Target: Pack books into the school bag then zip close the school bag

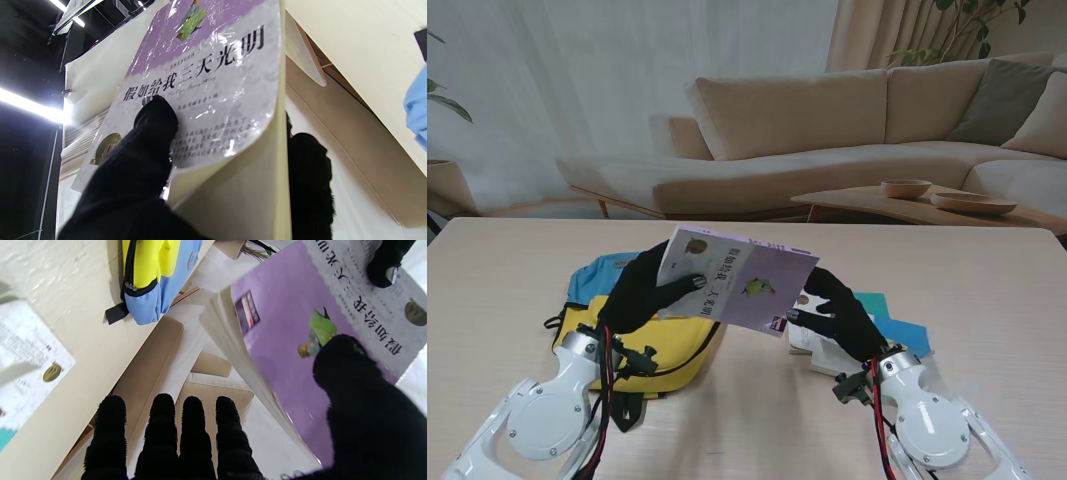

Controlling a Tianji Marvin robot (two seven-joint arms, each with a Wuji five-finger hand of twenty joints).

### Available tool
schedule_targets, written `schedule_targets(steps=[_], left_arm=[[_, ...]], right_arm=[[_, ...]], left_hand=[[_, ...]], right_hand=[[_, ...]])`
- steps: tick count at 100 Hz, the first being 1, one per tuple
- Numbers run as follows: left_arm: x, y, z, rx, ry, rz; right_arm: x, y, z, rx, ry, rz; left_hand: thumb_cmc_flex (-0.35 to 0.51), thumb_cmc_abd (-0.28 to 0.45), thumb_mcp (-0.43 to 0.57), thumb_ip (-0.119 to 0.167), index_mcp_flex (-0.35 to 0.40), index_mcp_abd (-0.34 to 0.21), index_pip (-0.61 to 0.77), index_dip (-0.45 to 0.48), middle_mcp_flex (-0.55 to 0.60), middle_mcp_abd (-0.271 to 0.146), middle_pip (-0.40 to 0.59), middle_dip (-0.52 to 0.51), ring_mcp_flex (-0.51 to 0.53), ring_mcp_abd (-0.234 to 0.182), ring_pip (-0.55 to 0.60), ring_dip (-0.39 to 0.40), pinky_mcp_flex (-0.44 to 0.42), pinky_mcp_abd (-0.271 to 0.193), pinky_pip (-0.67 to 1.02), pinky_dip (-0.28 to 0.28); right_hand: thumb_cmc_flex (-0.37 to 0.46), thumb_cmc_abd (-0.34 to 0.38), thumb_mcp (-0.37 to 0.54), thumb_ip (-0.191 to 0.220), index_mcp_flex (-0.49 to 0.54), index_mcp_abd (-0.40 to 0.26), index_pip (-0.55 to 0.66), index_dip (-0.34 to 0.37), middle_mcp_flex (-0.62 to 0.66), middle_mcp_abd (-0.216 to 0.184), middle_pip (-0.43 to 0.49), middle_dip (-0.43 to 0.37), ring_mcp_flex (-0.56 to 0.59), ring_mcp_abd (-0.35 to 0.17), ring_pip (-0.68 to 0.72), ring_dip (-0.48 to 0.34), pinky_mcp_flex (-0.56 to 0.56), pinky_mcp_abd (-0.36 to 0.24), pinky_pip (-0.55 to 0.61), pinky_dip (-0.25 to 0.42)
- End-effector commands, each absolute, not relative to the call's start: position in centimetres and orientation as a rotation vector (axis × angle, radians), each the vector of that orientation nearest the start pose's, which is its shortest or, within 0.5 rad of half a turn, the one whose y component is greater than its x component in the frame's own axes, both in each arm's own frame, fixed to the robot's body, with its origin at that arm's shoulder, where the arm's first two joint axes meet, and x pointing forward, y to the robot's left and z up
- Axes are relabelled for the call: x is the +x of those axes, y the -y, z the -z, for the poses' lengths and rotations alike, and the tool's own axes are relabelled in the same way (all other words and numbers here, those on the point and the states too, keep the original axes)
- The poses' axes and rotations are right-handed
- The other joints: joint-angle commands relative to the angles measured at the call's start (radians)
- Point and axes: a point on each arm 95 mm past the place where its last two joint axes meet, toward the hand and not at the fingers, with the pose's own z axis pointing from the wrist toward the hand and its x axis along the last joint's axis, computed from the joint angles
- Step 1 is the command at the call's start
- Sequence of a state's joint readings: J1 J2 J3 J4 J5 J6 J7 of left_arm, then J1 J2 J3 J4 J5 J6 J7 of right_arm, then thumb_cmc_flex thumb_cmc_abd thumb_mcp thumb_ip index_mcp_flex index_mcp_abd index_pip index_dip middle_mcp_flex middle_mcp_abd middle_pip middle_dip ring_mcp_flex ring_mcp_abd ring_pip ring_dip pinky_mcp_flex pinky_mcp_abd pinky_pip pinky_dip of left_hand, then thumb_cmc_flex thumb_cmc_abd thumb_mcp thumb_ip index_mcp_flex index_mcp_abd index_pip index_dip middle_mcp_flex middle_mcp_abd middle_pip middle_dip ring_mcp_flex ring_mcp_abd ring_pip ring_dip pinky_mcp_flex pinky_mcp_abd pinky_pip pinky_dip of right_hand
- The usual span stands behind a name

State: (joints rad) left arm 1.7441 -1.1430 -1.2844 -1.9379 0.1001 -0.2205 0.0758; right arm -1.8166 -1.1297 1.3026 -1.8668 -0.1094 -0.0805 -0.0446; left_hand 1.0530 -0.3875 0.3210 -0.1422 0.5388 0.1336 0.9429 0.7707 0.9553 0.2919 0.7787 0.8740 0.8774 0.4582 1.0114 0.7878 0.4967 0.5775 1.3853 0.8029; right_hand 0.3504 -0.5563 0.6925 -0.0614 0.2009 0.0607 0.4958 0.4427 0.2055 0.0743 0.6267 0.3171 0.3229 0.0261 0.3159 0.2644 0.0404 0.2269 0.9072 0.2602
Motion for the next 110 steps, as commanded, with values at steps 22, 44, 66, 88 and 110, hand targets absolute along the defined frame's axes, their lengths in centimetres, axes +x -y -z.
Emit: schedule_targets(steps=[22,44,66,88,110], left_arm=[[35.0,5.7,22.4,-1.761,-0.793,2.579],[35.5,6.4,22.7,-1.891,-0.764,2.604],[36.0,7.0,23.4,-2.007,-0.779,2.583],[36.2,6.9,23.7,-2.045,-0.805,2.537],[35.9,6.5,23.8,-2.064,-0.858,2.486]], right_arm=[[33.0,-4.8,30.6,-1.971,0.577,2.240],[32.9,-5.8,30.2,-1.900,0.393,2.215],[32.6,-6.2,29.7,-1.851,0.259,2.177],[32.4,-6.0,29.1,-1.809,0.128,2.116],[32.4,-5.5,28.7,-1.809,0.107,2.085]], left_hand=[[0.081,0.045,0.154,-0.004,0.050,-0.137,0.128,0.082,0.032,-0.045,0.018,0.015,0.024,0.007,0.019,0.014,-0.002,0.006,0.044,0.017],[0.083,0.046,0.153,-0.003,0.049,-0.136,0.129,0.082,0.031,-0.045,0.018,0.016,0.023,0.006,0.018,0.015,-0.004,0.003,0.043,0.017],[0.086,0.049,0.149,-0.002,0.048,-0.133,0.127,0.081,0.026,-0.042,0.015,0.016,0.021,0.008,0.017,0.015,-0.007,0.005,0.041,0.016],[0.090,0.055,0.140,0.001,0.043,-0.127,0.120,0.076,0.021,-0.039,0.009,0.014,0.012,0.012,0.010,0.014,-0.015,0.005,0.036,0.014],[0.169,0.112,-0.065,0.072,0.007,-0.092,0.062,-0.040,-0.040,-0.027,-0.100,-0.026,-0.097,0.049,-0.097,-0.013,-0.133,-0.011,-0.044,-0.011]], right_hand=[[0.023,-0.018,-0.057,-0.003,-0.040,-0.006,0.055,-0.009,-0.019,-0.033,0.060,0.013,-0.015,-0.038,0.045,0.002,0.057,-0.079,0.045,-0.002],[0.098,-0.084,0.156,-0.043,0.123,-0.037,0.147,-0.042,0.177,-0.020,0.075,0.030,0.157,-0.012,0.123,0.041,0.201,-0.078,0.153,0.054],[0.148,-0.157,0.463,-0.086,0.468,-0.105,0.238,-0.036,0.547,-0.010,0.064,0.034,0.438,0.045,0.230,0.079,0.388,-0.024,0.264,0.098],[0.387,-0.161,0.458,-0.204,0.705,-0.196,0.524,-0.208,0.896,0.024,0.006,0.004,0.684,0.102,0.332,0.099,0.555,0.053,0.380,0.110],[0.433,-0.177,0.501,-0.172,0.793,-0.215,0.577,0.058,0.986,0.105,0.179,0.125,0.836,0.179,0.584,0.189,0.687,0.177,0.595,0.206]])
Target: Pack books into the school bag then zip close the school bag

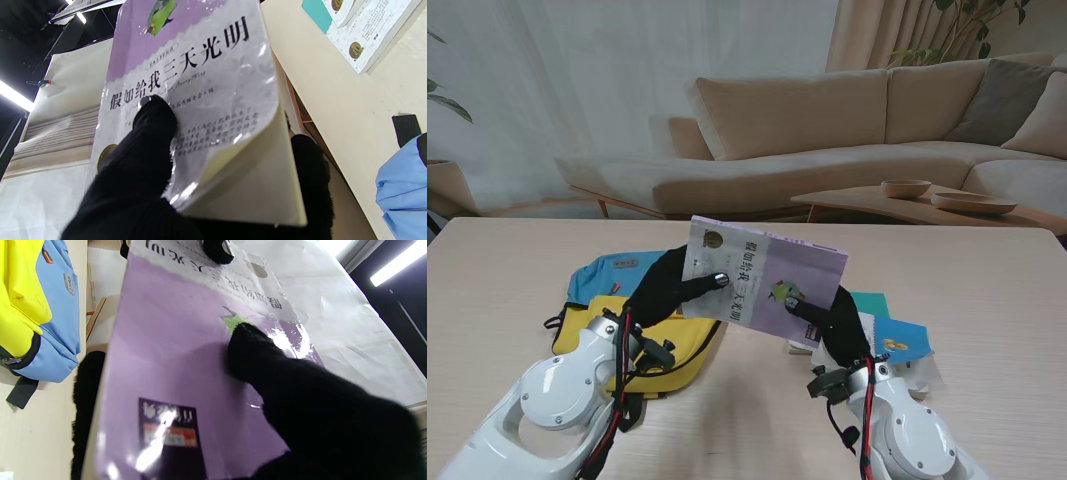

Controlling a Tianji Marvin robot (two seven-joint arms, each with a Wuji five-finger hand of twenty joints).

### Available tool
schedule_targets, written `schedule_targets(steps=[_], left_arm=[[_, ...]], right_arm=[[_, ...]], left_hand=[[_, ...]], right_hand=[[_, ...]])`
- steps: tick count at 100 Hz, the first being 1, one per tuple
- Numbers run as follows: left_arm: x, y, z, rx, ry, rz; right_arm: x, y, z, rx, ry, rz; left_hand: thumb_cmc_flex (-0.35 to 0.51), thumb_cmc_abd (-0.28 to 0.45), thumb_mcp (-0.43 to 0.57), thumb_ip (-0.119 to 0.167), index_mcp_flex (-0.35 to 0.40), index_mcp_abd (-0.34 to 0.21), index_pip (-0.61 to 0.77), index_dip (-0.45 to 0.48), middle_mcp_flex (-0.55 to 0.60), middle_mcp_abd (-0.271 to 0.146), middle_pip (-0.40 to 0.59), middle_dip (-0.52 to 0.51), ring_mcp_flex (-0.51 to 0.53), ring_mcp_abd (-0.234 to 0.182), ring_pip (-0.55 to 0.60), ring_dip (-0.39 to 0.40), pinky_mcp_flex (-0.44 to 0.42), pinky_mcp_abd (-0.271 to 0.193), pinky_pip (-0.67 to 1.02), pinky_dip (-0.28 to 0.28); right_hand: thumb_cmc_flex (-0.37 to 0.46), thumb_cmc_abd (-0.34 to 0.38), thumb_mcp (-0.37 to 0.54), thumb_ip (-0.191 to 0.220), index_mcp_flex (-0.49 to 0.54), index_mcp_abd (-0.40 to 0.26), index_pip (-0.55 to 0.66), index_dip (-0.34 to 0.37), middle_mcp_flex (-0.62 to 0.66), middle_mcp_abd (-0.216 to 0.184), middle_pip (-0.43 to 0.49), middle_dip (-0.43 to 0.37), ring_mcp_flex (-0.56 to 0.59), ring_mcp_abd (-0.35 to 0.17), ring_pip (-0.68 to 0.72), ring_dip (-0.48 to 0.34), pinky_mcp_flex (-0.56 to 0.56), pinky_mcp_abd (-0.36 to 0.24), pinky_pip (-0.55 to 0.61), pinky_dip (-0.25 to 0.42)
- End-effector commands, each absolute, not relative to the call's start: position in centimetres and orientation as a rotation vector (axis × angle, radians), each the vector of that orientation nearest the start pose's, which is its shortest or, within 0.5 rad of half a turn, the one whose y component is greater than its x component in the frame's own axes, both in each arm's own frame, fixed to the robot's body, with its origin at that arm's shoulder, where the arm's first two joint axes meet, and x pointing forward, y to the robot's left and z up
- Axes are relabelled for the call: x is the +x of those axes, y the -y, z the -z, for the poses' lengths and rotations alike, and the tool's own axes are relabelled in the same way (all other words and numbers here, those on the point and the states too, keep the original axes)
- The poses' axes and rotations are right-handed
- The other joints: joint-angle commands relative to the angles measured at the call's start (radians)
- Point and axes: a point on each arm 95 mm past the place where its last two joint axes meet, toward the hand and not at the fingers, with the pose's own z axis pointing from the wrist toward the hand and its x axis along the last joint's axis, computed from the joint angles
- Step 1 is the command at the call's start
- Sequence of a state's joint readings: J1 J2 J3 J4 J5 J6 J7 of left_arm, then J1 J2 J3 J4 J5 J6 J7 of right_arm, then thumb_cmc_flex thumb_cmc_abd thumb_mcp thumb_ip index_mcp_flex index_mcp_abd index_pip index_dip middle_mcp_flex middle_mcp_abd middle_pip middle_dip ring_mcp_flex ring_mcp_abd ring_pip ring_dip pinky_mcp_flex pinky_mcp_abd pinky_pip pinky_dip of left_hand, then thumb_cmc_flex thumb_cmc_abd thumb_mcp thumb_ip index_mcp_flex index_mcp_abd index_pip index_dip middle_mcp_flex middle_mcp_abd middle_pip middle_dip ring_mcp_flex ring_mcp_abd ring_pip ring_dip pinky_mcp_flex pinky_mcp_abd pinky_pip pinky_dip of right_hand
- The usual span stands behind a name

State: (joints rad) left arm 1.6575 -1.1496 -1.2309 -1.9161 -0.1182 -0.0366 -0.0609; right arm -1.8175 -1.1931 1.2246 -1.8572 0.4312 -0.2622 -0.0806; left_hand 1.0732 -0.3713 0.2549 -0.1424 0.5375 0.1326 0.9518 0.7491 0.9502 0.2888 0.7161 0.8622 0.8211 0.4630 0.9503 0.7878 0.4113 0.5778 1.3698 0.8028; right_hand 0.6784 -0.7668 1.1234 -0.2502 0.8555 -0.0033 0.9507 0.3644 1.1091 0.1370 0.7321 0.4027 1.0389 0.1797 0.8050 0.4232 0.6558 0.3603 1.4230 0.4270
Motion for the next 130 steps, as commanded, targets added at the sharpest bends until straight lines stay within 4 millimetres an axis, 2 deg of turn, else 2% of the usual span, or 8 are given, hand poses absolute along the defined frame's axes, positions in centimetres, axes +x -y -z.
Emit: schedule_targets(steps=[1,4,17,25,30,38,81,130], left_arm=[[35.8,6.5,23.8,-2.065,-0.859,2.484],[35.8,6.5,23.8,-2.071,-0.863,2.474],[35.5,6.3,24.0,-2.079,-0.907,2.434],[35.4,6.2,24.1,-2.083,-0.897,2.428],[35.3,6.1,24.2,-2.085,-0.891,2.421],[35.0,5.6,24.4,-2.061,-0.946,2.408],[33.4,1.1,25.4,-1.788,-1.167,2.182],[30.7,-5.0,25.9,-1.480,-1.637,1.608]], right_arm=[[32.4,-5.5,28.7,-1.812,0.106,2.084],[32.4,-5.4,28.6,-1.821,0.102,2.080],[32.5,-5.1,28.3,-1.842,0.088,2.067],[32.5,-4.9,28.1,-1.863,0.078,2.059],[32.5,-4.7,28.0,-1.895,0.062,2.040],[32.6,-4.4,27.8,-1.943,0.043,2.023],[33.6,-2.6,27.1,-2.019,-0.047,1.971],[33.9,-1.5,27.6,-2.053,-0.087,1.956]], left_hand=[[0.140,0.096,-0.006,0.073,0.004,-0.089,0.046,-0.023,-0.044,-0.025,-0.045,-0.017,-0.052,0.046,-0.045,-0.015,-0.057,-0.013,-0.035,-0.013],[0.108,0.090,-0.025,0.081,-0.014,-0.080,0.019,-0.043,-0.081,-0.002,-0.074,-0.039,-0.095,0.047,-0.085,-0.029,-0.094,-0.019,-0.058,-0.022],[-0.018,0.071,-0.049,0.087,-0.074,-0.047,-0.098,-0.108,-0.210,-0.022,-0.136,-0.208,-0.216,0.022,-0.232,-0.083,-0.206,-0.051,-0.115,-0.059],[-0.195,0.045,0.144,0.052,-0.078,-0.024,-0.201,-0.128,-0.253,-0.023,-0.204,-0.277,-0.268,0.013,-0.308,-0.117,-0.263,-0.048,-0.160,-0.105],[-0.304,0.048,0.250,0.066,-0.083,-0.006,-0.264,-0.161,-0.287,-0.025,-0.252,-0.309,-0.300,0.008,-0.353,-0.135,-0.295,-0.045,-0.207,-0.128],[-0.370,0.041,0.229,0.067,-0.161,-0.013,-0.332,-0.198,-0.390,-0.049,-0.319,-0.346,-0.392,-0.028,-0.424,-0.158,-0.367,-0.071,-0.282,-0.151],[-0.395,0.047,0.069,0.083,-0.232,-0.030,-0.465,-0.308,-0.528,-0.080,-0.431,-0.423,-0.531,-0.092,-0.605,-0.216,-0.480,-0.124,-0.590,-0.179],[-0.352,0.067,0.052,0.096,-0.293,-0.086,-0.449,-0.276,-0.567,-0.149,-0.420,-0.402,-0.572,-0.155,-0.655,-0.220,-0.494,-0.177,-0.692,-0.154]], right_hand=[[0.105,0.030,0.074,0.018,0.142,-0.149,0.122,0.141,0.090,0.047,0.077,0.040,0.133,0.027,0.100,0.030,0.084,0.049,0.084,0.040],[0.107,0.020,0.088,0.017,0.149,-0.139,0.118,0.156,0.108,0.058,0.081,0.040,0.165,0.034,0.105,0.023,0.124,0.069,0.094,0.036],[0.120,0.016,0.098,0.007,0.162,-0.117,0.112,0.184,0.135,0.081,0.085,0.057,0.231,0.051,0.113,0.017,0.208,0.103,0.118,0.021],[0.124,0.012,0.106,0.000,0.171,-0.108,0.099,0.210,0.147,0.092,0.085,0.070,0.259,0.061,0.119,0.017,0.251,0.116,0.136,-0.004],[0.128,-0.002,0.117,-0.002,0.179,-0.094,0.098,0.207,0.164,0.104,0.078,0.065,0.261,0.071,0.142,0.028,0.280,0.134,0.141,-0.022],[0.126,-0.018,0.132,-0.009,0.186,-0.084,0.103,0.191,0.192,0.110,0.063,0.050,0.261,0.075,0.170,0.040,0.324,0.147,0.139,-0.053],[0.136,-0.018,0.138,-0.009,0.192,-0.066,0.106,0.205,0.208,0.123,0.056,0.055,0.258,0.088,0.203,0.044,0.367,0.176,0.153,-0.120],[0.137,-0.017,0.139,-0.005,0.193,-0.066,0.104,0.212,0.205,0.123,0.055,0.056,0.258,0.090,0.198,0.040,0.350,0.171,0.157,-0.134]])
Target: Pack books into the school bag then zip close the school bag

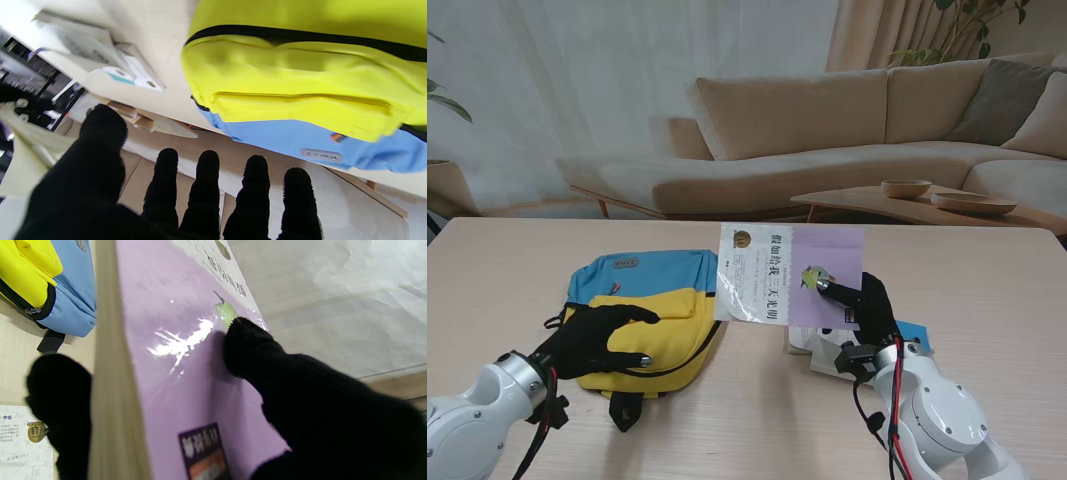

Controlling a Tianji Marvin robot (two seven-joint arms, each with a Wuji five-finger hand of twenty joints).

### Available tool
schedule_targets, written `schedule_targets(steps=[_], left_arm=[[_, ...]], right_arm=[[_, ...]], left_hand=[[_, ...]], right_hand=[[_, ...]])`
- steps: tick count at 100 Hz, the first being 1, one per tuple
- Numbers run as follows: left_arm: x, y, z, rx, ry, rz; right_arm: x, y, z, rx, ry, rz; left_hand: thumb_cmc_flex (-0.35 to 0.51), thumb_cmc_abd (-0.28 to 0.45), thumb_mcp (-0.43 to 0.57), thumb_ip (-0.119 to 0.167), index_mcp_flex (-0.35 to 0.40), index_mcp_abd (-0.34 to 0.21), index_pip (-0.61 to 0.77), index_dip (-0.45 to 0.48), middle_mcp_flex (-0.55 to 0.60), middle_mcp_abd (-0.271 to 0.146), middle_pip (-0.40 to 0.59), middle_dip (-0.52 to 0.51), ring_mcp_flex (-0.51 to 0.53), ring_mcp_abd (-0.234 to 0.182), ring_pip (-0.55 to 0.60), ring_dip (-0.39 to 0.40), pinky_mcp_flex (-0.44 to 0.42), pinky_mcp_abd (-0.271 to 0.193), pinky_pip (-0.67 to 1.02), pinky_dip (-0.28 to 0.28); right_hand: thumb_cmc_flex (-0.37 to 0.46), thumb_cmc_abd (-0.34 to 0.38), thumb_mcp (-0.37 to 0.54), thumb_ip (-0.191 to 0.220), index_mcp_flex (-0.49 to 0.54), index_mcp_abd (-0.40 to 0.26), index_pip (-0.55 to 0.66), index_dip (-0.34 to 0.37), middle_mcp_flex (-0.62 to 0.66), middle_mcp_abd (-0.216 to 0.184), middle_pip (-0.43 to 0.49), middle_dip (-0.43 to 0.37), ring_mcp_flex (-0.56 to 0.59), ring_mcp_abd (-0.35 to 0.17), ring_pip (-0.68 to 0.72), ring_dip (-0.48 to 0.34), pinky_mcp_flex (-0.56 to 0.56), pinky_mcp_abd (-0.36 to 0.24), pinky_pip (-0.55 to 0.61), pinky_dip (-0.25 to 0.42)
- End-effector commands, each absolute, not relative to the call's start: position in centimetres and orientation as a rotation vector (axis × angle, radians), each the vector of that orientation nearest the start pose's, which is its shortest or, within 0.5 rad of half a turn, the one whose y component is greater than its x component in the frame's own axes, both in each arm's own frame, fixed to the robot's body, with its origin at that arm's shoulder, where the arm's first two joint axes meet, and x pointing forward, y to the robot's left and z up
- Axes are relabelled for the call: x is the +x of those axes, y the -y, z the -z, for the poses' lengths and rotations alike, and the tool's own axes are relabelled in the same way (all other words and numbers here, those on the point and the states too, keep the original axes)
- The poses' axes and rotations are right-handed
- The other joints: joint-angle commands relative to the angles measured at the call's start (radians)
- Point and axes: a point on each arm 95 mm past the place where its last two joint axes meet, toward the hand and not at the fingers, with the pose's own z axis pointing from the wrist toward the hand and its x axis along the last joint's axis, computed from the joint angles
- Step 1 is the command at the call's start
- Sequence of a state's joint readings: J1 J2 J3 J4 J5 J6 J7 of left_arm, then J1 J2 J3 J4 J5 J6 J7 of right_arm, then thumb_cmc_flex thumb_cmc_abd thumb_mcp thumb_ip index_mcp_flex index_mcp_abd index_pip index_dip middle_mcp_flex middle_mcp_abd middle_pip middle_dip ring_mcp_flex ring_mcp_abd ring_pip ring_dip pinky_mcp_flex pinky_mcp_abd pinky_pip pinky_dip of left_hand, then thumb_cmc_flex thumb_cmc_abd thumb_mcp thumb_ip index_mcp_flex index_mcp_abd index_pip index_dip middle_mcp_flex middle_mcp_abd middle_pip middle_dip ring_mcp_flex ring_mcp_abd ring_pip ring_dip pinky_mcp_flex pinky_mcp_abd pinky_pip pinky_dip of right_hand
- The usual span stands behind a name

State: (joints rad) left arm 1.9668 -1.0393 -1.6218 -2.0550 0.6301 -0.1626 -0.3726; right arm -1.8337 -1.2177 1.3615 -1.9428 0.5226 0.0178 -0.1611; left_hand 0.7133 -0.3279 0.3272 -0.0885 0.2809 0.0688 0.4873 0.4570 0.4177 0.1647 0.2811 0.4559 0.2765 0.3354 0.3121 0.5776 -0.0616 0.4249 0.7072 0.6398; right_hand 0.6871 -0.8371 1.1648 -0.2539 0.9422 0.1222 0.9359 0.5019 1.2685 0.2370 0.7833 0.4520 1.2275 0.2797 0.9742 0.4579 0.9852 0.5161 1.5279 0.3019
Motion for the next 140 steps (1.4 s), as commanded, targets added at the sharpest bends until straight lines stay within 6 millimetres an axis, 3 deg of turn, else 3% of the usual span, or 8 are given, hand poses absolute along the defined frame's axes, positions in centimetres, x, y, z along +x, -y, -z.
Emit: schedule_targets(steps=[1,24,41,91,116,119,127,140], left_arm=[[30.7,-5.1,26.0,-1.474,-1.639,1.597],[29.7,-6.5,27.1,-1.362,-1.708,1.363],[29.4,-7.8,28.3,-1.294,-1.763,1.277],[31.6,-9.1,31.6,-1.139,-1.763,1.173],[33.4,-8.9,32.8,-1.134,-1.707,1.222],[33.5,-8.8,32.8,-1.132,-1.702,1.226],[33.8,-8.6,32.9,-1.140,-1.670,1.248],[34.1,-8.3,32.4,-1.152,-1.618,1.296]], right_arm=[[33.9,-1.5,27.6,-2.053,-0.087,1.956],[34.2,-1.0,27.7,-2.071,-0.109,1.943],[34.2,-1.0,27.8,-2.076,-0.122,1.927],[34.0,-1.0,28.0,-2.083,-0.134,1.895],[33.9,-0.9,28.1,-2.085,-0.128,1.882],[33.9,-0.9,28.2,-2.085,-0.125,1.880],[33.9,-0.8,28.2,-2.088,-0.119,1.877],[33.8,-0.7,28.4,-2.092,-0.100,1.865]], left_hand=[[0.008,0.024,-0.020,0.042,-0.037,-0.023,0.016,0.017,-0.036,-0.025,0.016,0.005,-0.028,-0.027,-0.016,-0.010,-0.021,-0.024,-0.029,0.010],[0.008,0.012,0.008,0.042,-0.057,-0.037,0.025,0.026,-0.070,-0.049,0.016,0.006,-0.038,-0.044,-0.018,-0.010,-0.022,-0.039,-0.038,0.020],[-0.022,-0.028,0.135,0.027,-0.101,-0.064,0.033,0.030,-0.115,-0.072,0.020,0.009,-0.069,-0.073,-0.022,-0.015,-0.028,-0.067,-0.052,0.036],[0.021,-0.062,0.328,0.009,-0.099,-0.198,0.092,0.034,-0.123,-0.077,0.068,0.016,-0.069,-0.090,0.029,-0.006,-0.017,-0.084,0.002,0.035],[0.112,0.019,0.279,0.002,0.067,-0.260,0.176,0.053,-0.032,-0.074,0.111,0.023,-0.015,-0.078,0.091,0.010,0.004,-0.061,0.073,0.021],[0.179,0.013,0.198,-0.023,0.116,-0.266,0.208,0.071,-0.017,-0.075,0.119,0.024,-0.005,-0.077,0.102,0.011,0.008,-0.057,0.091,0.007],[0.341,0.033,-0.014,-0.006,0.214,-0.296,0.292,0.088,0.032,-0.071,0.132,0.027,0.032,-0.067,0.129,0.016,0.022,-0.043,0.130,-0.011],[0.414,0.071,-0.100,0.007,0.359,-0.300,0.393,0.124,0.162,-0.062,0.164,0.040,0.135,-0.040,0.187,0.035,0.065,-0.010,0.187,-0.005]], right_hand=[[0.129,0.053,0.098,-0.001,0.107,-0.191,0.118,0.075,0.046,0.023,0.004,0.006,0.070,-0.010,0.029,0.006,0.020,0.014,0.052,-0.009],[0.128,0.053,0.100,0.000,0.107,-0.192,0.118,0.078,0.045,0.022,0.005,0.007,0.069,-0.009,0.030,0.006,0.023,0.012,0.056,-0.011],[0.127,0.051,0.101,0.001,0.107,-0.192,0.118,0.082,0.044,0.023,0.007,0.006,0.067,-0.007,0.028,0.004,0.021,0.017,0.057,-0.014],[0.127,0.050,0.102,0.004,0.108,-0.191,0.116,0.088,0.042,0.025,0.011,0.006,0.069,-0.007,0.029,0.004,0.014,0.015,0.059,-0.015],[0.128,0.052,0.100,0.005,0.109,-0.192,0.115,0.090,0.041,0.024,0.011,0.006,0.069,-0.006,0.026,0.002,0.011,0.013,0.058,-0.014],[0.127,0.052,0.100,0.005,0.109,-0.192,0.115,0.090,0.041,0.024,0.011,0.006,0.068,-0.005,0.026,0.002,0.012,0.013,0.058,-0.014],[0.128,0.052,0.100,0.005,0.109,-0.192,0.114,0.091,0.041,0.024,0.012,0.006,0.070,-0.006,0.026,0.002,0.009,0.012,0.059,-0.013],[0.129,0.053,0.099,0.006,0.110,-0.192,0.114,0.091,0.040,0.025,0.012,0.006,0.069,-0.005,0.025,0.001,0.015,0.015,0.063,-0.011]])
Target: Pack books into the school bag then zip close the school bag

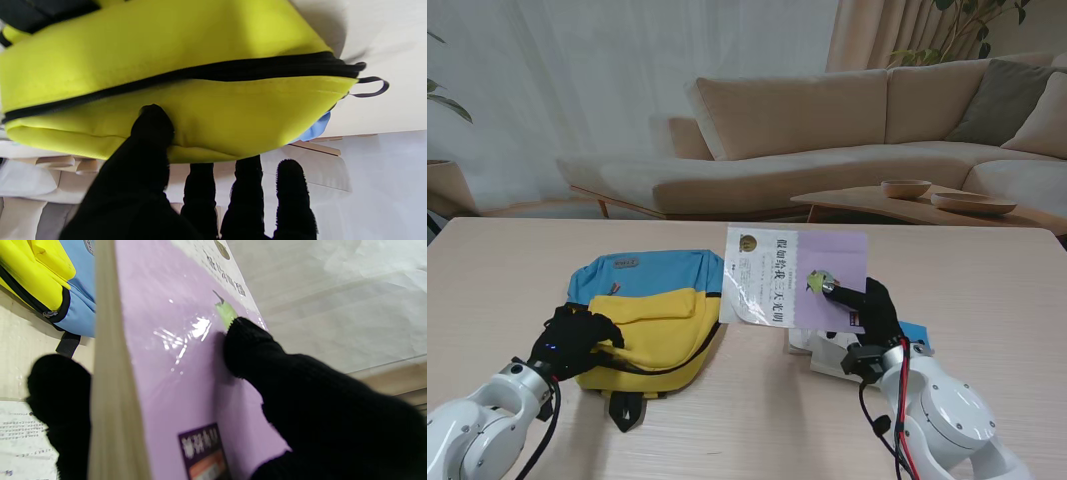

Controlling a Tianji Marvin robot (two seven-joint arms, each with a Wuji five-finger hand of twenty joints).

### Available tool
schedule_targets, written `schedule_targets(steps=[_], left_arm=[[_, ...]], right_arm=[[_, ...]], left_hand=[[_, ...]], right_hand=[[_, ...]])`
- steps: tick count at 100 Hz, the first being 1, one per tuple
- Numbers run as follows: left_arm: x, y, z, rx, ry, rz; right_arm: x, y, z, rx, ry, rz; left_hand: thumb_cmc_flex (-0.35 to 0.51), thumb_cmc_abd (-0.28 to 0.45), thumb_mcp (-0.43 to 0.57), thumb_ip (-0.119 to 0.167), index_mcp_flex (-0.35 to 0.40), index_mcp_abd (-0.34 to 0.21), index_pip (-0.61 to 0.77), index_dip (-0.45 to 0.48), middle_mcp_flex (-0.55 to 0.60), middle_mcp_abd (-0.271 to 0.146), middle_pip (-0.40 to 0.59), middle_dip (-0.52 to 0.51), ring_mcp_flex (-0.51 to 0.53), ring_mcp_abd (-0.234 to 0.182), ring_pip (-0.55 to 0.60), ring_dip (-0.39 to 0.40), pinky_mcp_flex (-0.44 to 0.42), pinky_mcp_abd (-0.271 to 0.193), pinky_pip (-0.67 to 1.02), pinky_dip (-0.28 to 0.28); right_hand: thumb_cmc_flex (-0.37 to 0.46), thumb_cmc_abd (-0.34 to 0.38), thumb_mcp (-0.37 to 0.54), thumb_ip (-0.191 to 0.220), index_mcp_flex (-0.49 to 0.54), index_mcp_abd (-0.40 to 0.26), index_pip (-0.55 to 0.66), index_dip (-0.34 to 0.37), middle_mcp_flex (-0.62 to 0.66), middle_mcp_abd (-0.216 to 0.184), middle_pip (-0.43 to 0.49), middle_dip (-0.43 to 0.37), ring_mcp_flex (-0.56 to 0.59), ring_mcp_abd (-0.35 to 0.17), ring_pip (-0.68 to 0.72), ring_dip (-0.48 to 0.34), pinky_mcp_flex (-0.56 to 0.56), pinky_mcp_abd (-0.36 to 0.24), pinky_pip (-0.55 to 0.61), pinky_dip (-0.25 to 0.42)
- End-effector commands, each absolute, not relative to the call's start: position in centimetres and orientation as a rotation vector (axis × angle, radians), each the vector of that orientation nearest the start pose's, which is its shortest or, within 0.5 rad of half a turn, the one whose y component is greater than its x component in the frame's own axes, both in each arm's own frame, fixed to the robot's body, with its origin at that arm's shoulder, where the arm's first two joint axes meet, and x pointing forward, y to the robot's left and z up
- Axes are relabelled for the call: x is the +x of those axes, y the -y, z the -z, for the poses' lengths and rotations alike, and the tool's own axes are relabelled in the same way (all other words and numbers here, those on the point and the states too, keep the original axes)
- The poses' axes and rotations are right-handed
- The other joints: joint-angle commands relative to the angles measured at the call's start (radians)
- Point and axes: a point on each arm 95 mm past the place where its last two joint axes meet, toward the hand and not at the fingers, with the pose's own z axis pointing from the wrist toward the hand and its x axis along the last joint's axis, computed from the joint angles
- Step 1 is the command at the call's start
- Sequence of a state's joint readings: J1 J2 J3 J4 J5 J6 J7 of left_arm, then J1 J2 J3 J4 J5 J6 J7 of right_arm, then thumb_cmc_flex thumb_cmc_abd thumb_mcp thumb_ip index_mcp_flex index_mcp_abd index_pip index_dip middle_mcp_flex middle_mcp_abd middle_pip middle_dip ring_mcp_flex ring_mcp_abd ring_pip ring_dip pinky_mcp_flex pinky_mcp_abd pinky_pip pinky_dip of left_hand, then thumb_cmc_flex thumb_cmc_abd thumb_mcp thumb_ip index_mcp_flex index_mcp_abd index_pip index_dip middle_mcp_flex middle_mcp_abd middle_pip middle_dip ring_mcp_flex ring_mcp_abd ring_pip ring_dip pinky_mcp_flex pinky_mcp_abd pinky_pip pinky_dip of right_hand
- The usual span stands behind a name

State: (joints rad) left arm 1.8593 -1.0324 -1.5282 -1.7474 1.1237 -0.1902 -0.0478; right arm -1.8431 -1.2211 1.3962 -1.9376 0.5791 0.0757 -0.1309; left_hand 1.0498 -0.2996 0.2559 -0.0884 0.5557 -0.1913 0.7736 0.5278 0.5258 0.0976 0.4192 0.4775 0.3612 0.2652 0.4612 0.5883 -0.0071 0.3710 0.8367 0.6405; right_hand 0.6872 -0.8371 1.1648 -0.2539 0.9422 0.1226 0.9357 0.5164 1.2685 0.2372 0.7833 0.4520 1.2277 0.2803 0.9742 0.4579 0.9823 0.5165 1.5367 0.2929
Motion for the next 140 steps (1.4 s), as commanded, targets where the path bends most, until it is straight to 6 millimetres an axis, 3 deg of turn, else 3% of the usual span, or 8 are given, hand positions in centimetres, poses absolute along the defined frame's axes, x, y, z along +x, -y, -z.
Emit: schedule_targets(steps=[1,8,14,26,34,62,99,140], left_arm=[[34.1,-8.3,32.3,-1.152,-1.613,1.299],[34.2,-8.1,31.8,-1.159,-1.575,1.328],[34.3,-7.8,31.3,-1.158,-1.541,1.365],[34.5,-7.4,30.2,-1.156,-1.487,1.425],[34.6,-7.0,29.4,-1.185,-1.448,1.471],[34.7,-5.6,26.7,-1.272,-1.370,1.568],[35.1,-4.3,24.3,-1.328,-1.292,1.631],[34.8,-3.2,22.6,-1.368,-1.198,1.714]], right_arm=[[33.8,-0.7,28.4,-2.093,-0.098,1.864],[33.7,-0.7,28.5,-2.099,-0.085,1.860],[33.5,-0.6,28.6,-2.113,-0.073,1.854],[33.2,-0.6,29.0,-2.147,-0.029,1.828],[32.9,-0.7,29.1,-2.161,-0.004,1.810],[32.3,-0.8,29.2,-2.220,0.116,1.750],[31.0,-0.6,30.0,-2.317,0.264,1.585],[29.8,-3.0,31.4,-2.355,0.403,1.417]], left_hand=[[0.078,0.044,-0.030,0.007,0.086,-0.040,0.108,0.054,0.064,0.005,0.030,0.020,0.058,0.032,0.042,0.026,0.015,0.045,0.062,-0.004],[0.101,0.050,-0.061,0.017,0.102,-0.029,0.124,0.077,0.195,0.005,0.046,0.197,0.134,0.051,0.101,0.052,0.049,0.062,0.125,0.002],[0.107,0.045,-0.058,0.018,0.111,-0.011,0.132,0.085,0.315,0.010,0.072,0.273,0.211,0.071,0.166,0.077,0.086,0.079,0.179,0.015],[0.104,0.030,-0.031,0.014,0.122,0.013,0.144,0.089,0.455,0.012,0.184,0.293,0.334,0.114,0.290,0.115,0.165,0.102,0.296,0.040],[0.100,0.016,0.002,0.009,0.131,0.042,0.148,0.084,0.497,0.042,0.257,0.259,0.393,0.138,0.350,0.125,0.210,0.126,0.362,0.050],[0.111,0.000,0.050,0.001,0.139,0.136,0.159,0.072,0.532,0.073,0.379,0.217,0.468,0.183,0.475,0.164,0.281,0.175,0.462,0.102],[0.122,-0.008,0.082,0.000,0.127,0.221,0.176,0.071,0.579,0.072,0.460,0.230,0.534,0.190,0.549,0.180,0.347,0.207,0.494,0.130],[0.131,-0.005,0.093,-0.005,0.111,0.252,0.189,0.077,0.573,0.068,0.476,0.231,0.535,0.189,0.558,0.176,0.354,0.207,0.495,0.138]], right_hand=[[0.128,0.054,0.098,0.007,0.110,-0.192,0.114,0.077,0.040,0.025,0.012,0.006,0.068,-0.006,0.026,0.001,0.015,0.014,0.054,-0.002],[0.128,0.052,0.098,0.007,0.109,-0.192,0.114,0.077,0.040,0.025,0.012,0.006,0.069,-0.005,0.029,0.002,0.015,0.016,0.053,-0.002],[0.128,0.048,0.100,0.008,0.109,-0.191,0.114,0.076,0.042,0.025,0.013,0.006,0.069,-0.005,0.032,0.003,0.024,0.018,0.057,0.000],[0.127,0.037,0.108,0.011,0.109,-0.187,0.115,0.068,0.046,0.029,0.013,0.003,0.068,0.000,0.040,0.006,0.031,0.028,0.058,-0.001],[0.126,0.036,0.109,0.012,0.108,-0.184,0.116,0.064,0.047,0.030,0.013,0.002,0.069,0.002,0.041,0.006,0.031,0.033,0.057,-0.002],[0.125,0.027,0.117,0.015,0.106,-0.177,0.120,0.052,0.052,0.035,0.014,-0.003,0.069,0.005,0.051,0.007,0.039,0.038,0.062,-0.001],[0.127,0.022,0.124,0.018,0.103,-0.165,0.129,0.041,0.055,0.041,0.021,-0.007,0.068,0.011,0.065,0.007,0.047,0.044,0.066,-0.004],[0.129,0.026,0.123,0.019,0.100,-0.161,0.130,0.038,0.052,0.041,0.023,-0.010,0.068,0.013,0.064,0.002,0.043,0.046,0.066,-0.007]])
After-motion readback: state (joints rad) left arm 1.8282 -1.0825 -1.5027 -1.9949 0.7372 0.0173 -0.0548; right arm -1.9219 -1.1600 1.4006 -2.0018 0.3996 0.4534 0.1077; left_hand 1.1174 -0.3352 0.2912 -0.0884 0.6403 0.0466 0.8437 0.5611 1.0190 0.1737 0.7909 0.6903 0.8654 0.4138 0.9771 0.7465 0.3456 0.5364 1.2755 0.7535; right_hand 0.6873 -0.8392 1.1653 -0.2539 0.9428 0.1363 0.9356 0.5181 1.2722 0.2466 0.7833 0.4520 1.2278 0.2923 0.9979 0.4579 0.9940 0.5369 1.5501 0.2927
